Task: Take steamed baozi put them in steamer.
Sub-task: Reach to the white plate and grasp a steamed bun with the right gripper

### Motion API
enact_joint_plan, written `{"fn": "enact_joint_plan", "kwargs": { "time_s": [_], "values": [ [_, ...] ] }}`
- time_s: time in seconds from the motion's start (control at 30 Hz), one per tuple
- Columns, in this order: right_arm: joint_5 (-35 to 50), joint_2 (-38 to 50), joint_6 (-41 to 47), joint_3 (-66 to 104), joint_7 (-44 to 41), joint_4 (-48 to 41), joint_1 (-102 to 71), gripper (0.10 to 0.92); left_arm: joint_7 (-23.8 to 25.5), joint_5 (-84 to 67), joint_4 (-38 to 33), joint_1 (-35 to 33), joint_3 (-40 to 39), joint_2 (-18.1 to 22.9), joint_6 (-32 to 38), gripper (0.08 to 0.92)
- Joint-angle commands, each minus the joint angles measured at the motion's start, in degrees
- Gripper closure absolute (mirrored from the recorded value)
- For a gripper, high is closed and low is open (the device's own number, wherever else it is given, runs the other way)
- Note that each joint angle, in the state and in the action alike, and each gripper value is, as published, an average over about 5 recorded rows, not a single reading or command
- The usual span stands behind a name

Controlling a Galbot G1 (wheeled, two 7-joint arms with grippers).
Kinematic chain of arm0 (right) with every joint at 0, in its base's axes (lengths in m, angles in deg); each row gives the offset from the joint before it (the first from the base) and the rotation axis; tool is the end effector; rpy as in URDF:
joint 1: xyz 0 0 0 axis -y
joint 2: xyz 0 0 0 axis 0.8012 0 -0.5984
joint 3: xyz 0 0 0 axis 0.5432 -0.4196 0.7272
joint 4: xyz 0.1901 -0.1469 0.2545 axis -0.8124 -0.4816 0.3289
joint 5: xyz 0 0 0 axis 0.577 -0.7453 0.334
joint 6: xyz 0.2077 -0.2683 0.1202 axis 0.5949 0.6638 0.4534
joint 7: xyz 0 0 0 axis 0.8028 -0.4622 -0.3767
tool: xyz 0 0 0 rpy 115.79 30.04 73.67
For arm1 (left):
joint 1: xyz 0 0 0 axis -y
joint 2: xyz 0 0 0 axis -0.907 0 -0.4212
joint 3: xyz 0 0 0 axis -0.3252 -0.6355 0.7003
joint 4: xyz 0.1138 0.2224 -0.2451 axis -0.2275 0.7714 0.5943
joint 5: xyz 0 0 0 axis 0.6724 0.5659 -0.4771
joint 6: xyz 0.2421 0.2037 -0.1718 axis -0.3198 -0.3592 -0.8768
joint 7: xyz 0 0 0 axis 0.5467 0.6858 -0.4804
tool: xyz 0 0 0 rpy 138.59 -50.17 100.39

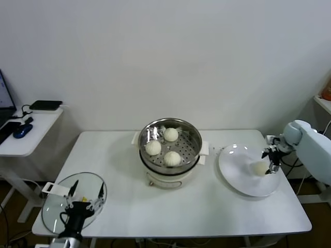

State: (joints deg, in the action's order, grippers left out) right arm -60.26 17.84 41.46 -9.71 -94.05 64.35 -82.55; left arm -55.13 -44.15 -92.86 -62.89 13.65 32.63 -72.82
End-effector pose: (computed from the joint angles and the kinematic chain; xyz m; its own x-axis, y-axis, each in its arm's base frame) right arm 0.5644 -0.2983 -0.2275 -0.1386 -0.0264 0.9900 -0.9768 0.1687 -0.1323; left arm 0.1387 0.0836 -0.3337 -0.9981 -0.0164 0.0592 -0.0045 0.9807 0.1957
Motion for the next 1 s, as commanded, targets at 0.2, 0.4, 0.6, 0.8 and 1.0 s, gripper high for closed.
{"fn": "enact_joint_plan", "kwargs": {
  "time_s": [0.2,0.4,0.6,0.8,1.0],
  "values": [
    [-3.3,-4.1,-1.0,3.8,0.1,-5.0,-2.0,0.203,0.0,0.1,0.3,0.1,0.0,0.0,-0.1,0.177],
    [-3.5,-4.2,-0.8,3.8,-0.1,-5.1,-2.0,0.203,0.0,0.2,0.4,0.1,-0.1,0.0,-0.1,0.177],
    [-3.5,-4.1,-0.6,3.9,-0.3,-5.1,-2.0,0.203,-0.1,0.3,0.4,0.2,-0.1,0.0,-0.1,0.177],
    [-3.4,-4.1,-0.5,4.0,-0.4,-5.1,-1.7,0.264,-0.1,0.3,0.4,0.1,-0.1,0.1,-0.1,0.177],
    [-3.2,-3.9,-0.5,3.9,-0.5,-4.9,-1.5,0.369,-0.1,0.4,0.4,0.1,-0.1,0.2,0.0,0.177]
  ]
}}
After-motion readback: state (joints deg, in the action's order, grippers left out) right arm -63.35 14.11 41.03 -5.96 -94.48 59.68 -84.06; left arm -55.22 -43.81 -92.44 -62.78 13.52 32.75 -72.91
